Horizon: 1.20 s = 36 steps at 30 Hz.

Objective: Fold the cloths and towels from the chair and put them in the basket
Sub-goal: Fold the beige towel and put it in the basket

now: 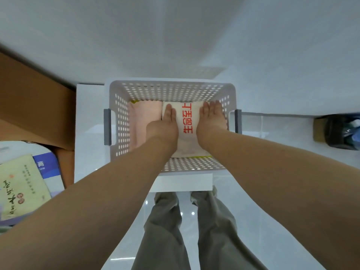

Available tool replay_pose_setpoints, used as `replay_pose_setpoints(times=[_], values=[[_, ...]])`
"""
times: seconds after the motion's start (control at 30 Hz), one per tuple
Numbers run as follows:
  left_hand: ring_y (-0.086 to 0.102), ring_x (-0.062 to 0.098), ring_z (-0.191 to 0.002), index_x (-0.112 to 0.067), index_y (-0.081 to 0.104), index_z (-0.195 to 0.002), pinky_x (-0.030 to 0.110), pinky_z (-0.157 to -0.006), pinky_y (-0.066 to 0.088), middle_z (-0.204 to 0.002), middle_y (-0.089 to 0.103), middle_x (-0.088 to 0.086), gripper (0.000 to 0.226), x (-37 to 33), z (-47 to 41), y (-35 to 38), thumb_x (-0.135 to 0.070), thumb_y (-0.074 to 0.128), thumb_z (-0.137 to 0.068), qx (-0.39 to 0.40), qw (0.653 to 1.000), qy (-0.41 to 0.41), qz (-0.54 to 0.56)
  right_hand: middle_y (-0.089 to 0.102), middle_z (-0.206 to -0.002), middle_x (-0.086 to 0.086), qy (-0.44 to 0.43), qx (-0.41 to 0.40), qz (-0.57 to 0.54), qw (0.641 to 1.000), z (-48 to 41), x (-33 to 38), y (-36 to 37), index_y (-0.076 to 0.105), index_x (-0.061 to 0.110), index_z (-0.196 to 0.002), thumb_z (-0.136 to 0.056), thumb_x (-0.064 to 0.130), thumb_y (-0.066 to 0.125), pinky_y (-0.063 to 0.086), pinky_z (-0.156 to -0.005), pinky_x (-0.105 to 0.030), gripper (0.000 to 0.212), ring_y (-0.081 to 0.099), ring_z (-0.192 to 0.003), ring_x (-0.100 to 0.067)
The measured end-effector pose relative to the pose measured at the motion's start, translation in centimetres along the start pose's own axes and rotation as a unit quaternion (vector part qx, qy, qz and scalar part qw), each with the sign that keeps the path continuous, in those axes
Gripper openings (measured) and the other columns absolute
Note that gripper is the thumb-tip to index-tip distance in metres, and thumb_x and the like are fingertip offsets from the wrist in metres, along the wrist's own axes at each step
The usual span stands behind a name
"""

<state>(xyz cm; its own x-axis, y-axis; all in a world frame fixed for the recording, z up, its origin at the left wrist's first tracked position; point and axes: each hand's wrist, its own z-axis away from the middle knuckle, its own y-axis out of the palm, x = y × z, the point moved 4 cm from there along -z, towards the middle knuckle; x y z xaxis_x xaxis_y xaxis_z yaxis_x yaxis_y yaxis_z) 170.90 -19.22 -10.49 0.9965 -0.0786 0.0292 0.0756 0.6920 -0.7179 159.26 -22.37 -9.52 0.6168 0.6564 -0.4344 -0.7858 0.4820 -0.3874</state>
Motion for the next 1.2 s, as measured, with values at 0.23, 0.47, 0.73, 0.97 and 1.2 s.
replay_pose_setpoints(times=[0.23, 0.47, 0.73, 0.97, 1.2], values=[[0.053, 0.022, -0.085, -0.007, -0.017, -0.155, 0.031, -0.046, 0.026, -0.161, -0.028, 0.004, 0.100, -0.2, 0.1, 0.5, -0.014, 0.058, -0.088, 0.006, 1.000, -0.011, 0.009, -0.011, -0.162, -0.029, 0.010, -0.020, -0.023, 0.999, 0.8, 0.2, 0.5, -0.016, -0.007, -0.151, -0.099, 0.035, 0.043, -0.011, -0.119, -0.055, 0.089, -0.009, -0.150, -0.045], [0.058, 0.027, -0.117, -0.012, 0.013, -0.157, 0.041, -0.084, 0.055, -0.166, 0.006, 0.000, 0.082, 2.0, 8.4, -4.4, -0.023, 0.061, -0.091, 0.020, 0.997, 0.062, 0.041, -0.001, -0.163, -0.028, -0.026, -0.031, -0.103, 0.994, 11.0, -1.6, -0.3, 0.000, -0.008, -0.154, -0.100, 0.025, 0.040, -0.003, -0.123, -0.055, 0.075, -0.003, -0.152, -0.042], [0.048, 0.023, -0.131, -0.021, 0.051, -0.142, 0.034, -0.102, 0.043, -0.145, 0.052, 0.002, 0.048, -0.6, 18.5, -15.0, -0.035, 0.053, -0.096, -0.038, 0.987, 0.100, 0.119, 0.063, -0.117, -0.015, 0.015, -0.140, -0.623, 0.769, 23.9, -8.9, -1.5, 0.058, 0.005, -0.118, -0.097, 0.009, 0.043, 0.050, -0.088, -0.036, 0.026, 0.059, -0.108, -0.032], [0.060, 0.025, -0.110, -0.021, 0.065, -0.115, 0.037, -0.090, 0.052, -0.121, 0.065, 0.002, 0.030, -11.0, 22.3, -21.4, -0.036, 0.051, -0.094, -0.075, 0.979, 0.178, 0.063, 0.073, -0.105, -0.012, 0.141, -0.162, -0.839, 0.499, 30.7, -16.6, 5.7, 0.070, 0.004, -0.104, -0.099, 0.020, 0.049, 0.055, -0.092, -0.048, 0.027, 0.070, -0.097, -0.029], [0.064, 0.019, -0.101, -0.028, 0.065, -0.117, 0.034, -0.087, 0.054, -0.116, 0.066, -0.007, 0.029, -28.6, 27.6, -25.6, -0.038, 0.053, -0.093, -0.099, 0.956, 0.268, 0.074, 0.073, -0.096, -0.004, 0.222, -0.189, -0.903, 0.316, 38.7, -24.7, 19.1, 0.068, 0.014, -0.103, -0.102, 0.025, 0.049, 0.058, -0.076, -0.038, 0.021, 0.074, -0.083, -0.022]])
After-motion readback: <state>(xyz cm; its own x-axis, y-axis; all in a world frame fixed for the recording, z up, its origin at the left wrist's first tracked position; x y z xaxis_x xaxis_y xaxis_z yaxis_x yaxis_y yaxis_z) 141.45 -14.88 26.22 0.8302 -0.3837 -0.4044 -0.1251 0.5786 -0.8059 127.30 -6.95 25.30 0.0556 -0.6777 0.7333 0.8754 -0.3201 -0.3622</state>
